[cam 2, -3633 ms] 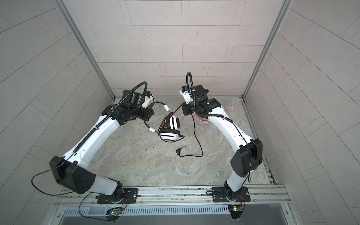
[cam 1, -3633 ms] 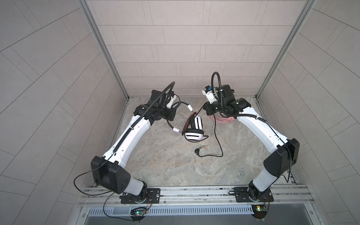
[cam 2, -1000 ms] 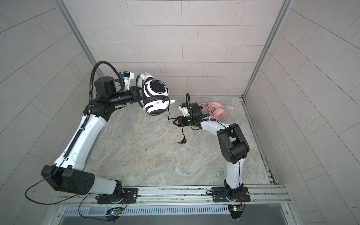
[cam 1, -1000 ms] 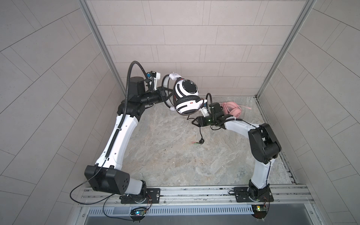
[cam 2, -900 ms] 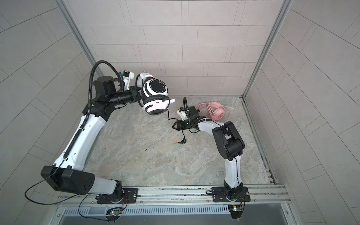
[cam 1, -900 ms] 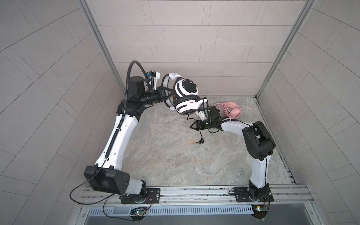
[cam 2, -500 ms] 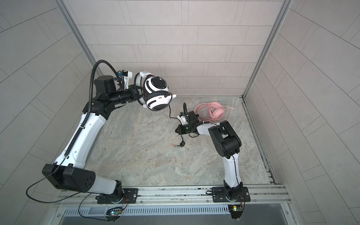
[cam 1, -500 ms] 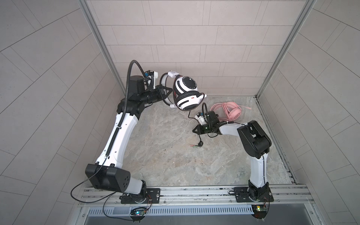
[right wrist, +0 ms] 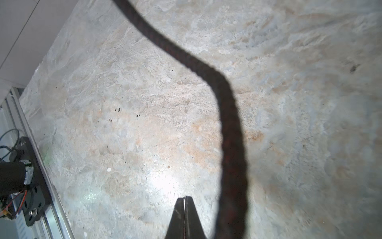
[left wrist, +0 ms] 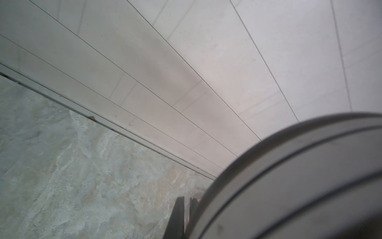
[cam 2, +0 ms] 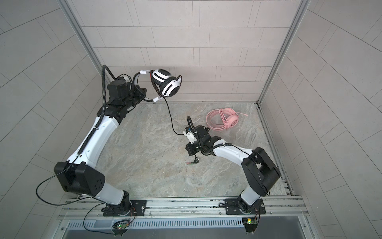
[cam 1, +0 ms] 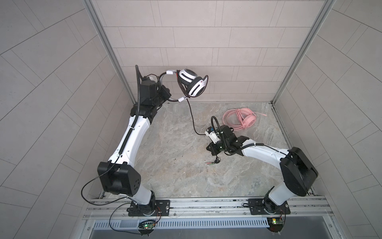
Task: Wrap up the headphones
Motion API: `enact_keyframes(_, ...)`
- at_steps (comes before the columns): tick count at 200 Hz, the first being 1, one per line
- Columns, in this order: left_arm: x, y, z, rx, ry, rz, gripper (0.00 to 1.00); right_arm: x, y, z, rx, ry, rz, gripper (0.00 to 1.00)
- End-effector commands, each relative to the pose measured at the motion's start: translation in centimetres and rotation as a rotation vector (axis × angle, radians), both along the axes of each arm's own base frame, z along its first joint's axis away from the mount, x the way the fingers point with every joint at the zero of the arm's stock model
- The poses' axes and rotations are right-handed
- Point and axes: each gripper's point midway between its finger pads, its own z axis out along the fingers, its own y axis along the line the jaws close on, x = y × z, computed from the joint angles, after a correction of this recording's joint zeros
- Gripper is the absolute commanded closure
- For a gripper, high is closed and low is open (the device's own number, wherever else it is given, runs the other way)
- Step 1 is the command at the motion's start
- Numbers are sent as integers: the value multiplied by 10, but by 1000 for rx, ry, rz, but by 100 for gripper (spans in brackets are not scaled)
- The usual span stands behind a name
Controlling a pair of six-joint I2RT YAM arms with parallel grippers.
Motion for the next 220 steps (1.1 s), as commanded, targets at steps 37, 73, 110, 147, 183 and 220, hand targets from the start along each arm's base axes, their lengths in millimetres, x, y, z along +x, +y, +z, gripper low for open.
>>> enact_keyframes(37,24,49,47,77,-164,277,100,-28,-17,54,-175,-164,45,95)
enact_keyframes(73,29,61,42,173,-160,330,100,-39,-19,90,-151,-258,54,95)
enact_keyframes(110,51,66,30,222,-107,334,100,-51,-26,121,-184,-362,55,95)
enact_keyframes(147,73,67,11,256,-70,340,100,-60,-31,144,-155,-410,47,95)
enact_keyframes(183,86,63,-26,314,22,296,100,-64,-30,166,-82,-435,34,95)
enact_keyframes(220,86,66,-62,397,104,292,100,-62,-35,192,-58,-477,7,95)
